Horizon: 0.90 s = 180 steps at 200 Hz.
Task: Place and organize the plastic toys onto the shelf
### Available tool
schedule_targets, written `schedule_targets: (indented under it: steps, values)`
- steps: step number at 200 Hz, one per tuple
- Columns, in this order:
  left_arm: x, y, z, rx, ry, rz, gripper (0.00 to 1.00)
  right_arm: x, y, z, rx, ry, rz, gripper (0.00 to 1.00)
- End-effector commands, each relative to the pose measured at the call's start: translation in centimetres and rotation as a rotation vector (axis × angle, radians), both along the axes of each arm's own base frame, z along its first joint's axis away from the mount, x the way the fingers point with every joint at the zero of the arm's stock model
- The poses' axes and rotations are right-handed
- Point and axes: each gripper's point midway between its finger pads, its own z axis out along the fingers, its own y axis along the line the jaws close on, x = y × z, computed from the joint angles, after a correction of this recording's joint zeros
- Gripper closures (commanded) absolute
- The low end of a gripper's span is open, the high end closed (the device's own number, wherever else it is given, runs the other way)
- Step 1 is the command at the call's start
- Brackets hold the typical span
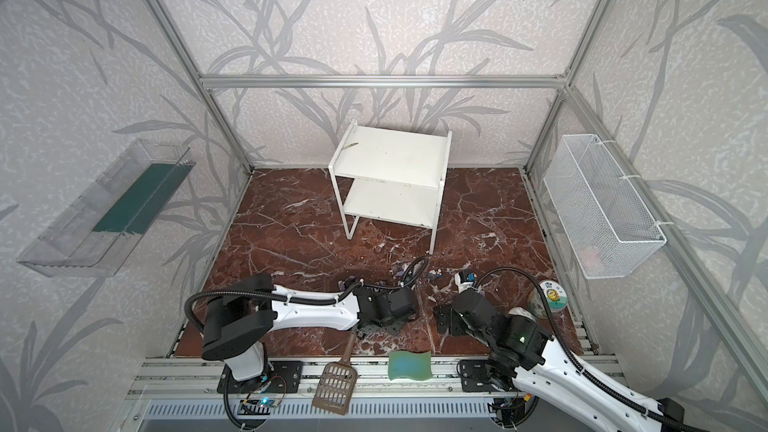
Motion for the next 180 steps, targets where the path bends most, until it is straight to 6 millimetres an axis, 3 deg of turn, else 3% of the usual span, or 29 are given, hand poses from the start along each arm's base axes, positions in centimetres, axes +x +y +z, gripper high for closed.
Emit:
schedule_targets:
  steps: [1,25,41,61,106,180]
  values:
    - [-0.6,-1.2,2.6,-0.112,0.005,-0.085,0.76,0.4,1.8,0.6,0.039,-0.062,0.099,0.03]
    - [-2.3,-1.7,5.3,-0.237,0.077,-0.162,0.76,-0.2,4.9,1.7,0.126,-0.124,0.286,0.03]
    - [-3.8,-2.0,7.7,-0.348,0.141,-0.225,0.75,-1.0,7.5,3.2,0.242,-0.213,0.434,0.03]
    - [-5.0,-1.1,10.2,-0.437,0.184,-0.288,0.75,-1.7,9.1,5.6,0.351,-0.342,0.541,0.05]
    - [-7.4,2.3,14.3,-0.512,0.24,-0.398,0.75,-3.5,10.0,8.2,0.416,-0.514,0.705,0.09]
    - [-10.8,4.1,16.2,-0.535,0.348,-0.537,0.76,-6.4,12.4,12.1,0.568,-0.697,0.956,0.14]
